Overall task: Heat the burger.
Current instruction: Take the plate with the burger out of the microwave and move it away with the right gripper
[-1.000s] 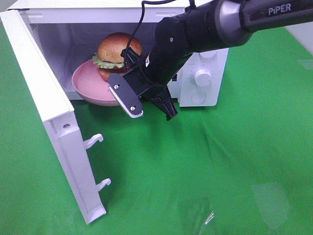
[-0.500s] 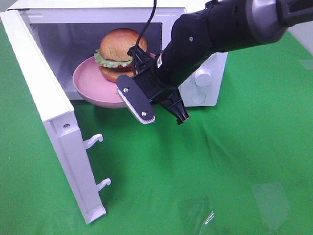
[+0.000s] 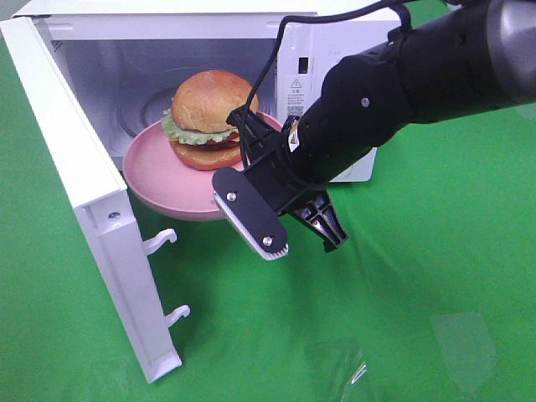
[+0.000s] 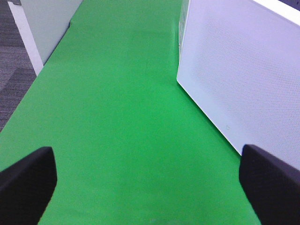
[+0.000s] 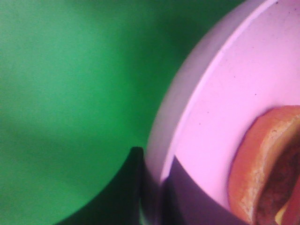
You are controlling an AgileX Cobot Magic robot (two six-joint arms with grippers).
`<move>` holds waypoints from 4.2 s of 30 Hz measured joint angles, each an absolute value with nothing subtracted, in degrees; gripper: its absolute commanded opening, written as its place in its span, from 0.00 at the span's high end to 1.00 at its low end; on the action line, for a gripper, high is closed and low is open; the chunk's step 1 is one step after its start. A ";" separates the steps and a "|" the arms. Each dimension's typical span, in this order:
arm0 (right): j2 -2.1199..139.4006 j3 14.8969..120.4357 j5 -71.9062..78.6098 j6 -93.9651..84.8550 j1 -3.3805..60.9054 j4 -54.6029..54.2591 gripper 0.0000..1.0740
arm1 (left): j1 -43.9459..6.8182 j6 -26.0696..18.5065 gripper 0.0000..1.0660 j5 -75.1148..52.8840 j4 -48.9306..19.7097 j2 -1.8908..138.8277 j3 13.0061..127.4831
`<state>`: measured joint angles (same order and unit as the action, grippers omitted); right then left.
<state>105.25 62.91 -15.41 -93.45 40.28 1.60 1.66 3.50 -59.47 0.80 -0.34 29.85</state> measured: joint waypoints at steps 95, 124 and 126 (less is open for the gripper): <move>50.36 22.40 -54.77 9.22 32.37 45.61 1.00 | 1.66 3.50 0.06 -59.47 0.80 -0.34 29.85; 79.18 22.35 -29.28 37.59 12.20 62.62 1.00 | 1.66 3.50 0.06 -59.47 0.80 -0.34 29.85; 81.25 22.40 -28.48 39.65 12.20 62.97 1.00 | 1.66 3.50 0.06 -59.47 0.80 -0.34 29.85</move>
